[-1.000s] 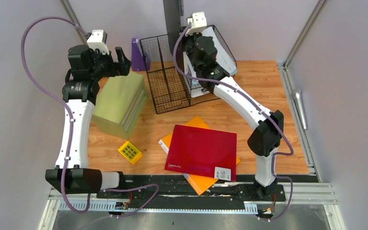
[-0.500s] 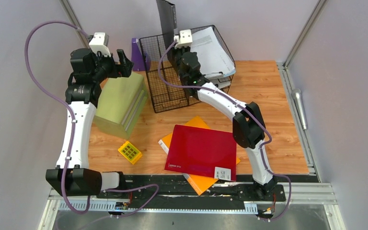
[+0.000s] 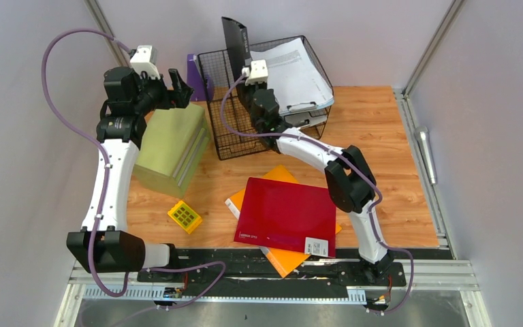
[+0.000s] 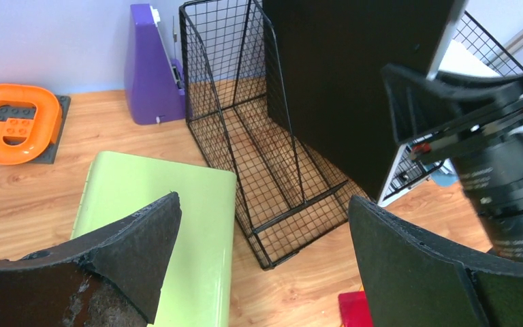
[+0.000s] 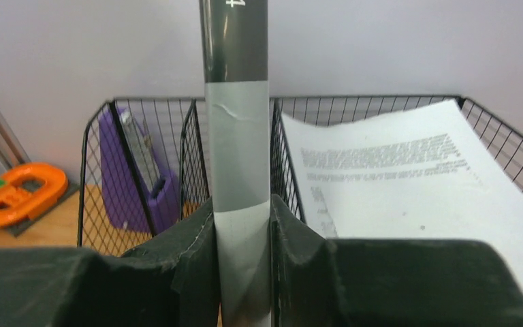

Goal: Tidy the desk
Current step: Place the folder in the storage box.

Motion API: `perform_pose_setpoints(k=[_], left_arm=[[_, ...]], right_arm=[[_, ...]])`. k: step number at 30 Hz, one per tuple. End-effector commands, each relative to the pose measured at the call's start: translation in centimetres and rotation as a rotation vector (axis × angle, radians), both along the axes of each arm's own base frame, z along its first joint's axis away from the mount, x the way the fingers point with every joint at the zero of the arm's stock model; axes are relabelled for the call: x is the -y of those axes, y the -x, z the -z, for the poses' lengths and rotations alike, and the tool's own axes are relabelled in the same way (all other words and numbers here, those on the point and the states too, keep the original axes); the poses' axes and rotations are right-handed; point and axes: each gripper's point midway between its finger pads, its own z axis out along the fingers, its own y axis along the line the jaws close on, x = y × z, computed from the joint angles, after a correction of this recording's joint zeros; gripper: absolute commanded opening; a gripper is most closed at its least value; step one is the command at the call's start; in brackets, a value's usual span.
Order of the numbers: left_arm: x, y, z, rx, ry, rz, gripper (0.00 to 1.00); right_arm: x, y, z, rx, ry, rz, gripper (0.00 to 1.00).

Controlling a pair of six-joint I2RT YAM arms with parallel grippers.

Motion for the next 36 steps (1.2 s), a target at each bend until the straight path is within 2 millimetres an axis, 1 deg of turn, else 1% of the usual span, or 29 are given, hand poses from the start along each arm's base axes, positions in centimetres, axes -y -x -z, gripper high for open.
perform_pose_setpoints(k=[1, 4, 7, 9, 13, 16, 19, 24, 27, 30, 32, 33, 36], left_arm=[[0.3, -0.1, -1.8, 0.057, 0.015, 0.013, 1.00], [0.3, 0.1, -1.7, 0.057, 0.013, 0.012, 1.00], [0.3, 0.3, -1.7, 0.057, 0.008, 0.013, 1.00], [0.3, 0.5, -1.6, 0.056, 0.003, 0.017, 1.00], [0.3, 0.8, -1.6, 0.056, -0.011, 0.021, 1.00], [0.2, 1.0, -1.4, 0.052, -0.017, 0.019, 1.00], [0.2, 1.0, -1.0, 0.047, -0.020, 0.018, 1.00], [0.1, 0.9, -0.6, 0.034, -0.020, 0.017, 1.00], [0.1, 0.8, -0.6, 0.030, -0.018, 0.017, 1.00], [0.5, 0.8, -0.4, 0.015, -0.012, 0.040, 1.00], [0.7, 0.8, -0.4, 0.003, -0.009, 0.053, 1.00], [0.7, 0.8, -0.2, -0.008, -0.011, 0.057, 1.00], [0.7, 0.8, 0.2, -0.019, -0.019, 0.062, 1.00]], right_arm=[[0.3, 1.5, -0.2, -0.033, 0.016, 0.006, 0.27], [0.3, 1.8, 0.7, -0.075, 0.033, 0.002, 0.30], [0.4, 2.0, 0.8, -0.101, 0.052, -0.001, 0.36], [0.4, 2.2, 0.0, -0.103, 0.061, -0.013, 0.40], [-0.4, 2.9, -1.0, -0.153, 0.115, -0.092, 0.52], [-0.7, 3.6, -1.8, -0.170, 0.140, -0.151, 0.56], [-0.6, 4.0, -2.7, -0.154, 0.169, -0.182, 0.60], [-1.1, 4.1, -3.4, -0.136, 0.208, -0.223, 0.61], [-1.9, 3.8, -3.8, -0.132, 0.226, -0.252, 0.60], [-2.7, 3.0, -3.9, -0.136, 0.248, -0.260, 0.56], [-3.2, 2.1, -4.1, -0.122, 0.251, -0.257, 0.54], [-3.4, 1.9, -3.7, -0.135, 0.261, -0.263, 0.54], [-4.0, 1.2, -3.3, -0.136, 0.275, -0.273, 0.52]])
